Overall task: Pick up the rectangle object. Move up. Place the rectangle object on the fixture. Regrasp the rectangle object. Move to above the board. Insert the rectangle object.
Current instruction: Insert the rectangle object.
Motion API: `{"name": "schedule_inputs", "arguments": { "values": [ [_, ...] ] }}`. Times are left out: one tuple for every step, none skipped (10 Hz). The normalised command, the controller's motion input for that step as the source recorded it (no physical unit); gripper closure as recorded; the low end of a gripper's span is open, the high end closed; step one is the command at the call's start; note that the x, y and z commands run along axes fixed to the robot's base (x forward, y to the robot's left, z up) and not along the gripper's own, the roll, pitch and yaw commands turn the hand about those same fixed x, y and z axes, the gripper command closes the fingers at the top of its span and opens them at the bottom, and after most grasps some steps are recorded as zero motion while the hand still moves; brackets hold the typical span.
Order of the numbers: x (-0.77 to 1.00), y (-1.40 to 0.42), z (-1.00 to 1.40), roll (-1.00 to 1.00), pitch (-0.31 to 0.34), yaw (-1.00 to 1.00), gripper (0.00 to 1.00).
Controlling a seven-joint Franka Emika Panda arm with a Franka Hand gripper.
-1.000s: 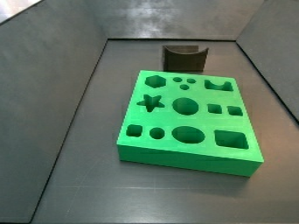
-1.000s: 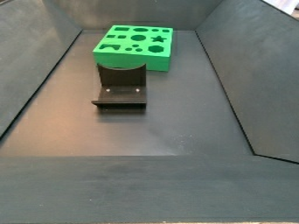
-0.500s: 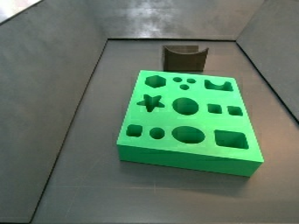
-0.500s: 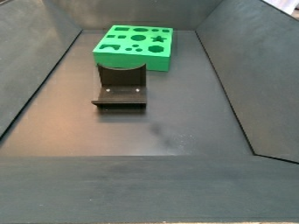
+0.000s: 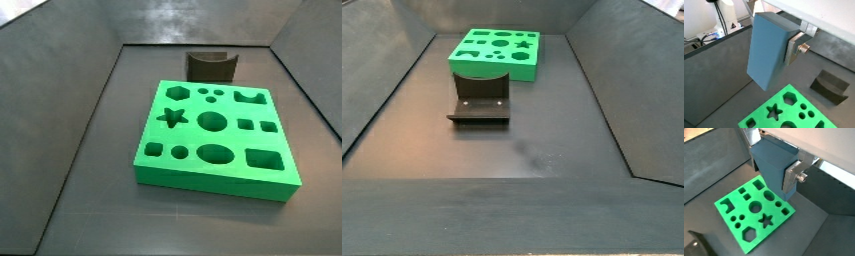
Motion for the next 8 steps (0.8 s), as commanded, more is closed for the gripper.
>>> {"name": "schedule_inputs", "arguments": {
  "values": [
    [0.0, -0.01, 0.0, 0.0, -0.007, 0.0, 1.0],
    [0.07, -0.09, -0.21, 0.01, -0.013, 0.0, 1.0],
    [0.42, -0.13, -0.4, 0.06, -0.014, 0.02, 1.0],
    [0.46, -0.26, -0.52, 0.15, -0.036, 0.06, 1.0],
    [0.56, -0.31, -0.47, 0.15, -0.027, 0.15, 1.0],
    [0.65, -0.43, -0.52, 0.2, -0.017, 0.2, 1.0],
    [0.64, -0.47, -0.55, 0.21, -0.019, 0.19, 1.0],
    [0.68, -0.49, -0.51, 0.2, -0.033, 0.15, 1.0]
  ]
}}
